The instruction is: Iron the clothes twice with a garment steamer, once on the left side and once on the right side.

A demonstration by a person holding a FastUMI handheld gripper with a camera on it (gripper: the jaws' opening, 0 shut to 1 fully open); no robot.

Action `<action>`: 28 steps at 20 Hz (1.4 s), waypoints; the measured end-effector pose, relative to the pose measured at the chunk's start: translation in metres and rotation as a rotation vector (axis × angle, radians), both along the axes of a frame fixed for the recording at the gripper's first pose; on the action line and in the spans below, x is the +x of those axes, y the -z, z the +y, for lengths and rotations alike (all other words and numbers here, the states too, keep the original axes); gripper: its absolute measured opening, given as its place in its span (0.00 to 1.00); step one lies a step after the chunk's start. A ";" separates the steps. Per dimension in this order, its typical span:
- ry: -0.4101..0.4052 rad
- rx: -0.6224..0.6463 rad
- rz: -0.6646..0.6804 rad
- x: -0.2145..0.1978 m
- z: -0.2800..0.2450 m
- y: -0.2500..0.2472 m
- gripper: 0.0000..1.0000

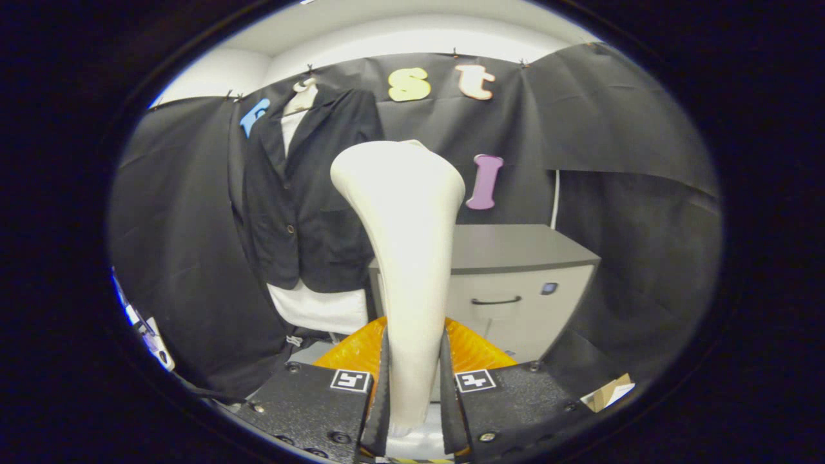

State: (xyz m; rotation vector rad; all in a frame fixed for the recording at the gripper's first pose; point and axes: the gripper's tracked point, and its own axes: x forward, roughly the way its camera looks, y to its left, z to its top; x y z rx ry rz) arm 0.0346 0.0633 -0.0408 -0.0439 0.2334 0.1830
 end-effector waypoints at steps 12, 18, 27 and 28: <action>0.081 0.097 0.035 -0.084 -0.168 0.040 0.35; 0.089 0.116 0.024 -0.087 -0.182 0.038 0.35; 0.061 0.090 -0.010 -0.088 -0.171 0.026 0.35; 0.058 0.086 -0.011 -0.088 -0.169 0.025 0.35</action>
